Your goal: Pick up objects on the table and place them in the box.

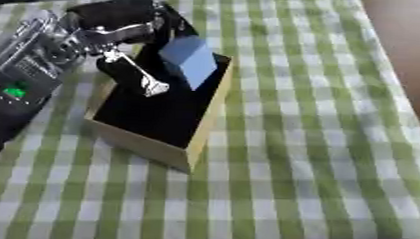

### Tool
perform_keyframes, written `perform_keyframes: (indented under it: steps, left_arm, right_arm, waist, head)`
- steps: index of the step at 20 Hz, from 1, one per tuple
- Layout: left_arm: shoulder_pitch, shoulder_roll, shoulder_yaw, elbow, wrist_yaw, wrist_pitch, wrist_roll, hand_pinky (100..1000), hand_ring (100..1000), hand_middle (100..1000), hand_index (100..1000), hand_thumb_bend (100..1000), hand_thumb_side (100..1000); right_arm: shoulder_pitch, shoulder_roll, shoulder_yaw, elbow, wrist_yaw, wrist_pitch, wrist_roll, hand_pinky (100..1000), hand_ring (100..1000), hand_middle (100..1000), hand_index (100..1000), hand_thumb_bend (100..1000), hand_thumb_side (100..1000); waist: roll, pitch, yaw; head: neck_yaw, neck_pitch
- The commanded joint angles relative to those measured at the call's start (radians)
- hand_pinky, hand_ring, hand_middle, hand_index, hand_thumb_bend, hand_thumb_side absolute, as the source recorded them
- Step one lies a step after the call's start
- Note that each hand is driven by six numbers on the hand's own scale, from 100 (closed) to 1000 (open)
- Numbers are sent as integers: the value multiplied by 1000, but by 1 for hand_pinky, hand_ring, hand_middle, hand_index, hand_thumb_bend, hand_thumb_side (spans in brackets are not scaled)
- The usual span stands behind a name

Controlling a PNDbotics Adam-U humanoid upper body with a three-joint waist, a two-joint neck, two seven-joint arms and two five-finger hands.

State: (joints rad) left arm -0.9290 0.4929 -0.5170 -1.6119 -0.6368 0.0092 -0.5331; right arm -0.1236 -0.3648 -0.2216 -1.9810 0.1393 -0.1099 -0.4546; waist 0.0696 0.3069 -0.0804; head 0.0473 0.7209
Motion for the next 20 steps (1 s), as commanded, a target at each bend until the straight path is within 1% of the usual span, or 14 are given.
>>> perform_keyframes:
  steps: [1,4,7,10,12,13,14,15,17,18,19,20]
  left_arm:
    - [-7,5,-2,5,-38,-18,4,587,540,571,677,241,198]
    - [-4,-2,-8,19,-59,-33,5,588,542,572,678,260,197]
    - [-4,-2,-17,28,-79,-51,-5,604,558,583,692,329,213]
    - [-2,-1,-23,27,-92,-64,-29,621,575,595,706,370,230]
    - [-1,2,-29,23,-103,-73,-49,641,605,612,723,425,257]
    - [-1,4,-32,21,-111,-78,-62,664,629,629,741,489,294]
    - [0,5,-34,19,-118,-83,-75,667,632,632,743,494,297]
    - [1,6,-37,19,-125,-88,-89,691,658,656,764,545,324]
    - [2,8,-40,19,-139,-97,-119,716,690,684,790,600,354]
    - [3,9,-41,18,-145,-101,-132,721,696,688,794,612,361]
    - [3,9,-40,17,-150,-103,-143,742,726,711,815,657,381]
    - [3,9,-40,16,-157,-106,-154,747,733,718,820,673,389]
  right_arm:
    - [-7,-10,-4,-19,-3,-2,-4,662,712,623,810,100,1000]
    - [-7,-8,-3,-19,-2,-1,-6,662,713,623,810,100,1000]
    - [-6,-6,-2,-19,-1,0,-7,661,712,623,809,100,1000]
    - [-6,-4,-2,-19,-1,1,-8,660,712,623,809,100,1000]
    - [-6,-4,-1,-19,-1,1,-8,660,712,622,808,100,1000]
    - [-6,-4,-2,-19,-1,1,-9,659,712,622,808,100,1000]
    - [-6,-4,-2,-19,-1,1,-10,659,712,622,808,100,1000]
    - [-6,-4,-2,-19,-1,1,-10,659,713,623,808,100,1000]
    - [-6,-4,-2,-19,0,1,-12,658,713,623,807,100,1000]
    - [-6,-4,-2,-19,0,1,-13,658,713,623,807,100,1000]
    - [-5,-4,-2,-19,0,1,-14,658,713,623,807,100,1000]
    - [-5,-4,-2,-19,-1,1,-14,658,713,623,807,100,1000]
  waist:
    - [-11,-21,-1]
    - [-14,-19,0]
    - [-16,-15,2]
    - [-15,-13,5]
    - [-14,-12,6]
    - [-13,-12,6]
    - [-13,-11,6]
    - [-13,-11,6]
    - [-13,-11,6]
    - [-13,-11,6]
    - [-13,-11,6]
    - [-14,-11,6]
  head:
    - [-7,-2]
    - [-14,-6]
    - [-22,-8]
    - [-27,-10]
    - [-27,-11]
    - [-27,-11]
    - [-27,-11]
    - [-27,-12]
    - [-25,-12]
    - [-25,-12]
    - [-25,-13]
    - [-25,-13]
